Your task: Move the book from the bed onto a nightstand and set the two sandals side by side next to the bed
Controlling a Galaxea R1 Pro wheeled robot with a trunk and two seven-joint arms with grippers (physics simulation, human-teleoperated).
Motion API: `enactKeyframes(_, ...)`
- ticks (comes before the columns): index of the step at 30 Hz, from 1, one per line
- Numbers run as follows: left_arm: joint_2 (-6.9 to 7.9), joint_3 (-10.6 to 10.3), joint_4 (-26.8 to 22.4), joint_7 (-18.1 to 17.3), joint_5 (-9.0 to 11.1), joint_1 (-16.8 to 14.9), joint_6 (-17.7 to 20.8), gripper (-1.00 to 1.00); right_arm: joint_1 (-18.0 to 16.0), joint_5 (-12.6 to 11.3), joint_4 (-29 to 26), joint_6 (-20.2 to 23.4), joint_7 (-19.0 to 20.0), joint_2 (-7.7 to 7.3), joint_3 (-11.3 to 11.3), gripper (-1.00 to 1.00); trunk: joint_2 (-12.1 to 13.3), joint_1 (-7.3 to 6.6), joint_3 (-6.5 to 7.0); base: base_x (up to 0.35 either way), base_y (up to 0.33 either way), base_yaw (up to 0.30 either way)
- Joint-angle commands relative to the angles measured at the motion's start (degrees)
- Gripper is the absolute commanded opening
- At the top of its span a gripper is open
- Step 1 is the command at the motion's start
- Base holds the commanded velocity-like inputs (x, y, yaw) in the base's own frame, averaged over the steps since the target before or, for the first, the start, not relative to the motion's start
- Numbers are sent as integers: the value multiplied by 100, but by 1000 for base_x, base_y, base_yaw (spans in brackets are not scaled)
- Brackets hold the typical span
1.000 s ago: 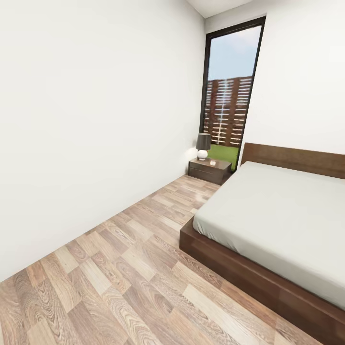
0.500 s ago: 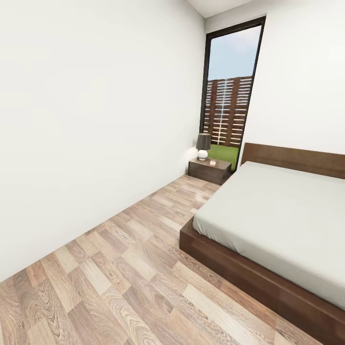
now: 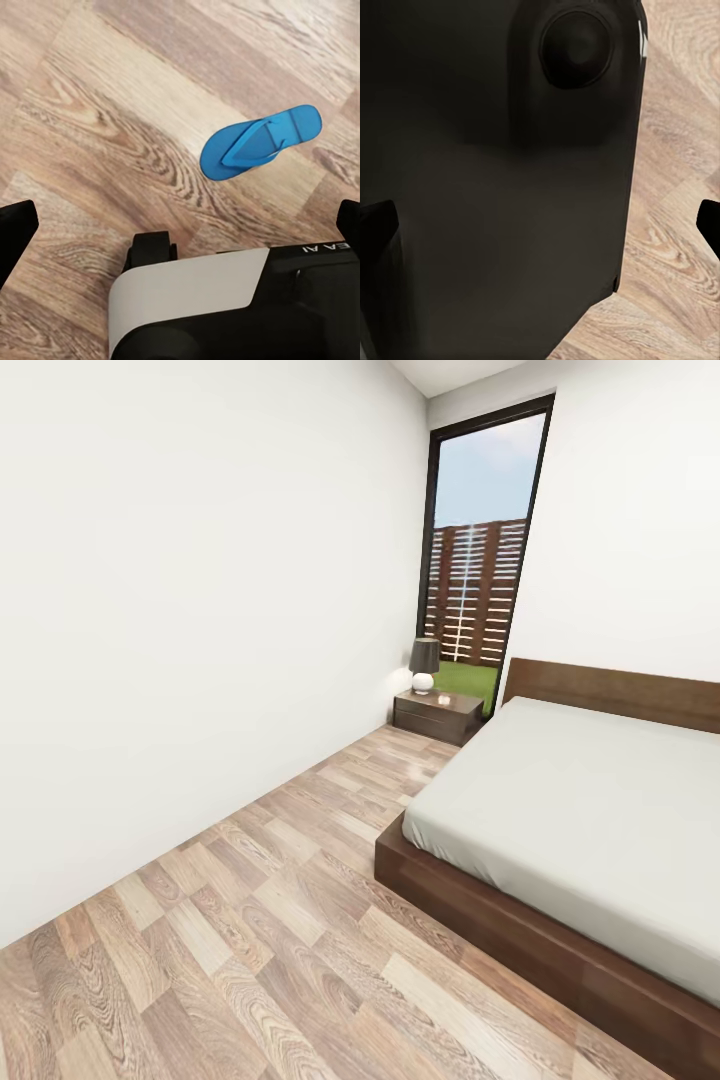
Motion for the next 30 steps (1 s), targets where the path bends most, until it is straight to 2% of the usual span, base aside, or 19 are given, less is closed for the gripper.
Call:
enactKeyframes(1,2,-42,0,-2,-6,-3,-7,100,4,3,-10,-6,2,0,3,100,-2,0,-4,0,0,0)
enactKeyframes(9,-8,-54,-18,-9,-5,-4,6,100,4,6,-10,-9,2,3,3,100,-2,0,-4,0,0,0)
enactKeyframes(16,-34,-55,-223,7,-10,-4,40,100,4,11,-15,-9,2,-7,-9,100,-2,0,-4,0,0,0)
enactKeyframes(22,-131,-87,-340,19,-17,-30,154,100,4,-7,-63,-91,2,-23,-42,100,-2,0,-4,0,0,0)
enactKeyframes(30,-196,-417,-379,32,-33,-342,405,100,4,-44,-304,-307,25,-51,-83,100,-2,0,-4,0,0,0)
